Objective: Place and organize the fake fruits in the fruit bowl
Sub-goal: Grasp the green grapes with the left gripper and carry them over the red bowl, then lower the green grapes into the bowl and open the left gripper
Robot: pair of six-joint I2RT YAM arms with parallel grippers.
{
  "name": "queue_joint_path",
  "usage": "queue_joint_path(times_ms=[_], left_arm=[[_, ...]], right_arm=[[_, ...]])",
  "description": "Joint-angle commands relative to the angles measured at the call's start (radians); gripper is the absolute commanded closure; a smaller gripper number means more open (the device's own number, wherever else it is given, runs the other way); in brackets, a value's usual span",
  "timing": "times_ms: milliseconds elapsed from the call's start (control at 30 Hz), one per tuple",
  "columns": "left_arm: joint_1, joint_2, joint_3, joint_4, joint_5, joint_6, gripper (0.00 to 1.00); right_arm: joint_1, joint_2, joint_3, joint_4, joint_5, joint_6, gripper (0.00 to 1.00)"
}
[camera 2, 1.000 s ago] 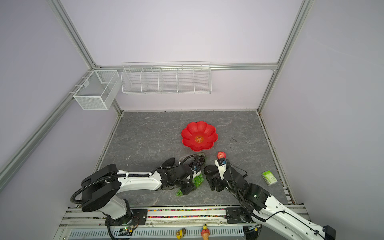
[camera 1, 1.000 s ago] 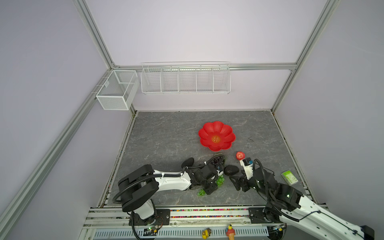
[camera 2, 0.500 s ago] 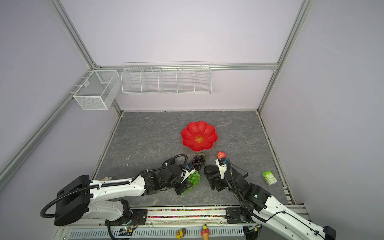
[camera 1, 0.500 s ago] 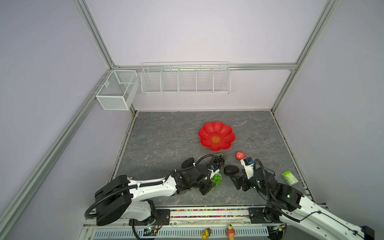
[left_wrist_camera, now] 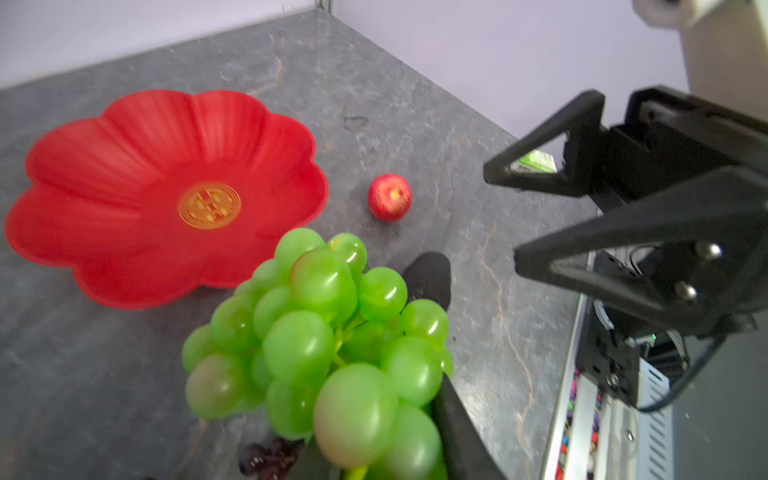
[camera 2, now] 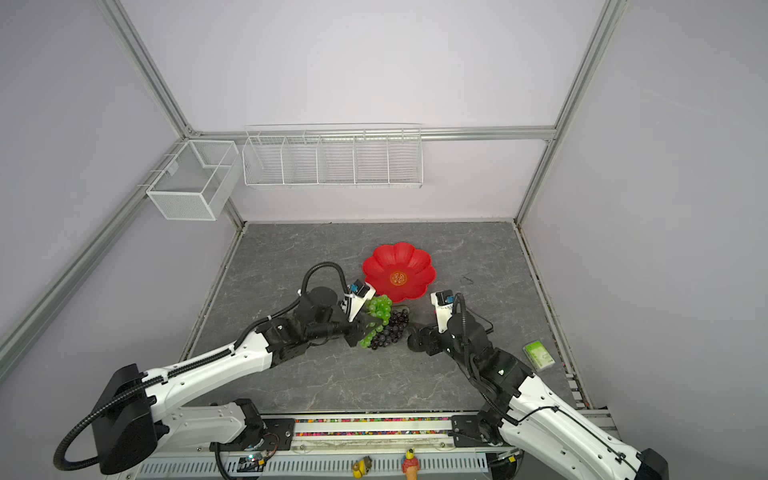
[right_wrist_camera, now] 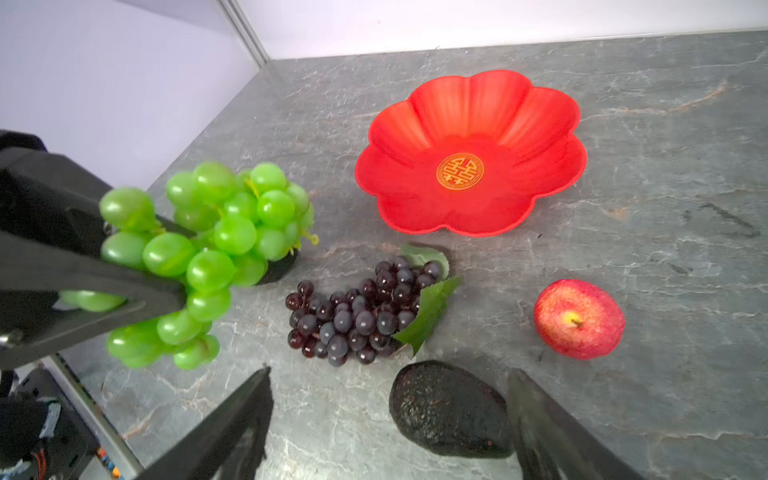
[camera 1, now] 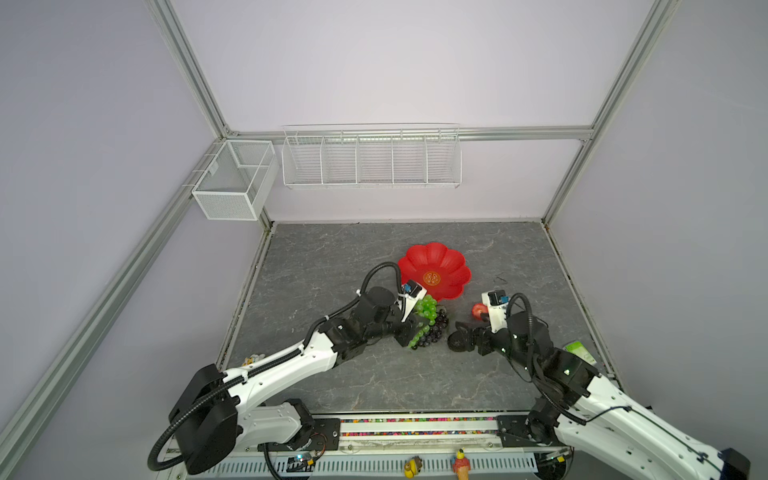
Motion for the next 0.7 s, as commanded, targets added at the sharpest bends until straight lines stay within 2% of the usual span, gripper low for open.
queue_joint_path(times_ms=[0, 133, 367, 467, 667], left_arm=[[0.037, 0.148, 0.179, -0.002, -0.035, 0.075, 0.71], [0.058, 0.399, 0.441, -0.13, -0.105, 0.111, 0.71], [0.077, 0.739, 0.787, -0.275, -0.216, 0.112, 0.71], [0.092, 0.831, 0.87, -0.325, -0.246, 0.092, 0.71], [0.137, 0.909, 0.872, -0.25, -0.205, 0.073, 0.69]], right_arm=[[-0.084, 0.051, 0.049, 0.056, -0.096, -0.027, 0.11], [-0.196, 0.139, 0.094, 0.077, -0.218, -0.03, 0.11], [-0.274, 0.215, 0.117, 0.113, -0.296, -0.057, 0.11], [-0.289, 0.222, 0.11, 0.121, -0.311, -0.058, 0.11], [-0.299, 0.23, 0.086, 0.145, -0.328, -0.056, 0.11]])
